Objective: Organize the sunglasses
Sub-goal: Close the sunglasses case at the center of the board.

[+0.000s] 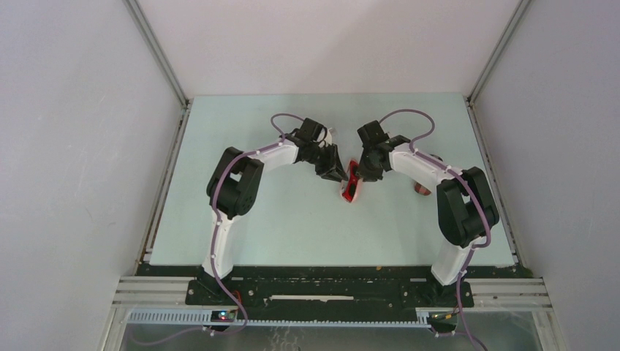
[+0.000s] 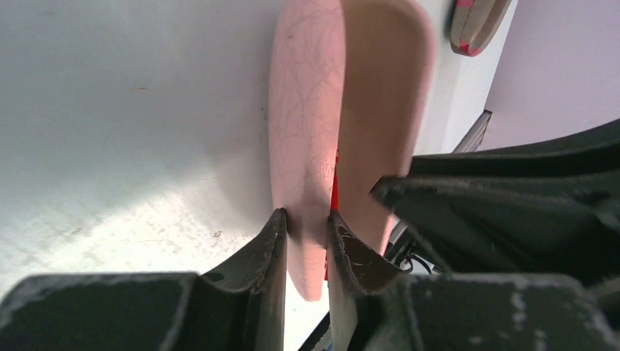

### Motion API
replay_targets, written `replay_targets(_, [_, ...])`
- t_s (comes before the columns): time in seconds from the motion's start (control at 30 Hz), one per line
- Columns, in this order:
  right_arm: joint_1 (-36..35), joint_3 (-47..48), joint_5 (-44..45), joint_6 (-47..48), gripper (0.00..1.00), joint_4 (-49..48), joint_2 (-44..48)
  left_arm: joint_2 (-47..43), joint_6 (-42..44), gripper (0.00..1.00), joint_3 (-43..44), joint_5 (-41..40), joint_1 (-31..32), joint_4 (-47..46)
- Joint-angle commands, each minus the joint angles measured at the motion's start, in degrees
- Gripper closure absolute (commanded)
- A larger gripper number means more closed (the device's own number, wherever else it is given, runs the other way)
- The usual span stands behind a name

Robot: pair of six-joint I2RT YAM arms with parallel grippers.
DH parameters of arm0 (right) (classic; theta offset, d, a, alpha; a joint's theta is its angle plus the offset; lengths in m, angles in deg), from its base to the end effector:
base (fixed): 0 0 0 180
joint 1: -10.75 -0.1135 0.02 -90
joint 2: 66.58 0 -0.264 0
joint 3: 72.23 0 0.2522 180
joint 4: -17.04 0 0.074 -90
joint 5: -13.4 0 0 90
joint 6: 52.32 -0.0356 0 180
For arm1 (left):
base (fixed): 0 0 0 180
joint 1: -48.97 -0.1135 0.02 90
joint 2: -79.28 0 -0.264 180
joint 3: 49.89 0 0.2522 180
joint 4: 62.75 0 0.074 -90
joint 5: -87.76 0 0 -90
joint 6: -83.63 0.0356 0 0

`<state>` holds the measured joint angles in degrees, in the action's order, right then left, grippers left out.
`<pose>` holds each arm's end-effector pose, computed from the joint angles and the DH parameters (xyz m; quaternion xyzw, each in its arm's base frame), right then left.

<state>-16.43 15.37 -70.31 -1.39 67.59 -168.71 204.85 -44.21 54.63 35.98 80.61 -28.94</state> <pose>0.3271 0.1636 0.2091 0.1128 0.9685 0.0729 0.2097 0.3866 -0.2641 0.1543 0.0500 0.9048 -0.4190 0.0565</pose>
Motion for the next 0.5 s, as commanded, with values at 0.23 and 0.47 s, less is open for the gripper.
replay_targets(0.23, [-2.97,2.69,-14.26,-0.8,0.59,-12.49,-0.18,-0.31,0.21,0.92,2.05,5.38,2.67,-1.6])
replay_targets(0.47, [-2.6,2.44,-13.56,0.32,0.56,-10.74,1.66,-1.15,1.77,0.9,2.11,4.07,2.65,0.27])
